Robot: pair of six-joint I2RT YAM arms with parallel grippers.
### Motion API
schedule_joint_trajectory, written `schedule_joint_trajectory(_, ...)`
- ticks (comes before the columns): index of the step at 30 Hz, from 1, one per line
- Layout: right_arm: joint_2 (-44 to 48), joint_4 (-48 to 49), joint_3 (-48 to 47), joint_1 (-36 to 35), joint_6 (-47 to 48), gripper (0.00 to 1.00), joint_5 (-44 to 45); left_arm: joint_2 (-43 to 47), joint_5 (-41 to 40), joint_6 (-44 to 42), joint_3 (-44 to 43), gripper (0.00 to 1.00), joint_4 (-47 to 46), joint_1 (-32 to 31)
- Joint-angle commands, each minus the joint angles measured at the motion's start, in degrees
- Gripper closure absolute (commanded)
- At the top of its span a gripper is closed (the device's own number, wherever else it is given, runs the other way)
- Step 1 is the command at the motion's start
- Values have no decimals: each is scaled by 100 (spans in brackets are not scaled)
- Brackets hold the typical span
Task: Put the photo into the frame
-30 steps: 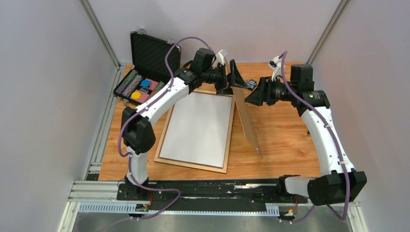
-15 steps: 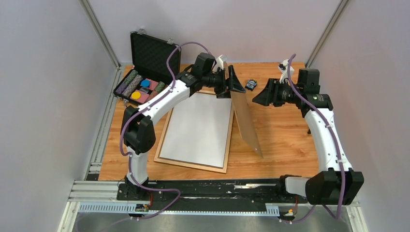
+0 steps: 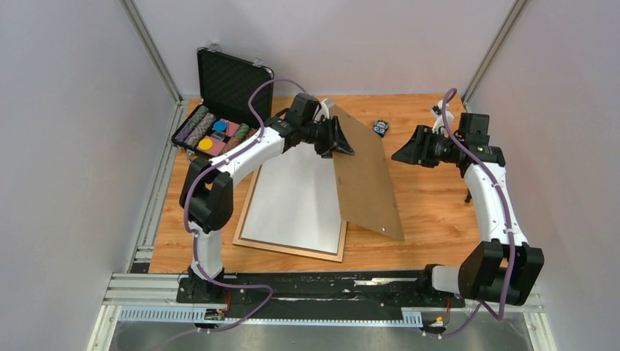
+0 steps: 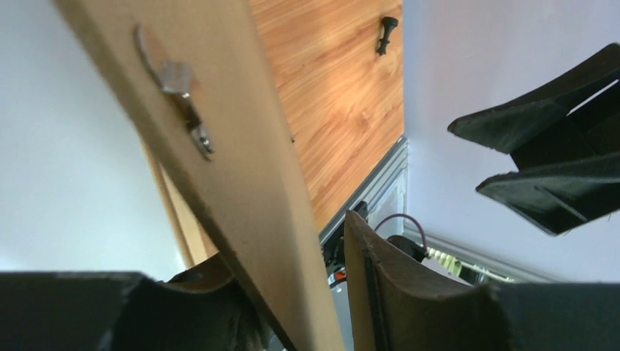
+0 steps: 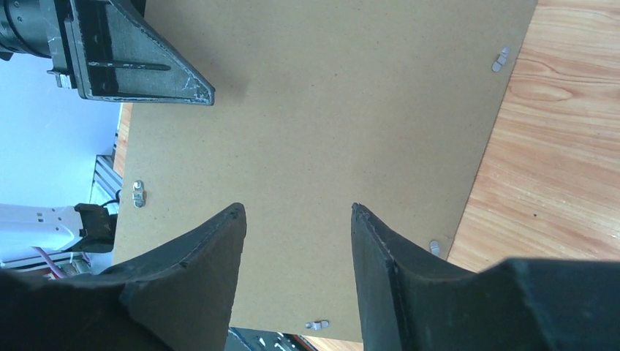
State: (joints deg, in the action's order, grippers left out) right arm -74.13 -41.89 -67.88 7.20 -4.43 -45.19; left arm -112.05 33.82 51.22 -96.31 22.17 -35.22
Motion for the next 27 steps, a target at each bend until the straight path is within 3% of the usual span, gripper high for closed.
schedule_joint_trajectory(1,-69,332,99,124,152,47,-268,551,17,-187,160,58,-381,118)
schedule_joint_trajectory(11,-101,533,432,229,264,48,-224,684,-5,-661,335,70,-236,356)
schedule_joint_trajectory(15,-81,629,597,238,333,48,-185,717,97,-993,371,83,-90,531)
schedule_joint_trajectory(18,-69,706,697,238,353,48,-177,682,268,-1437,217,99,143,683)
schedule_joint_trajectory(27,-137,875,807,247,478,48,-142,498,932,-2196,205,100,681,1046)
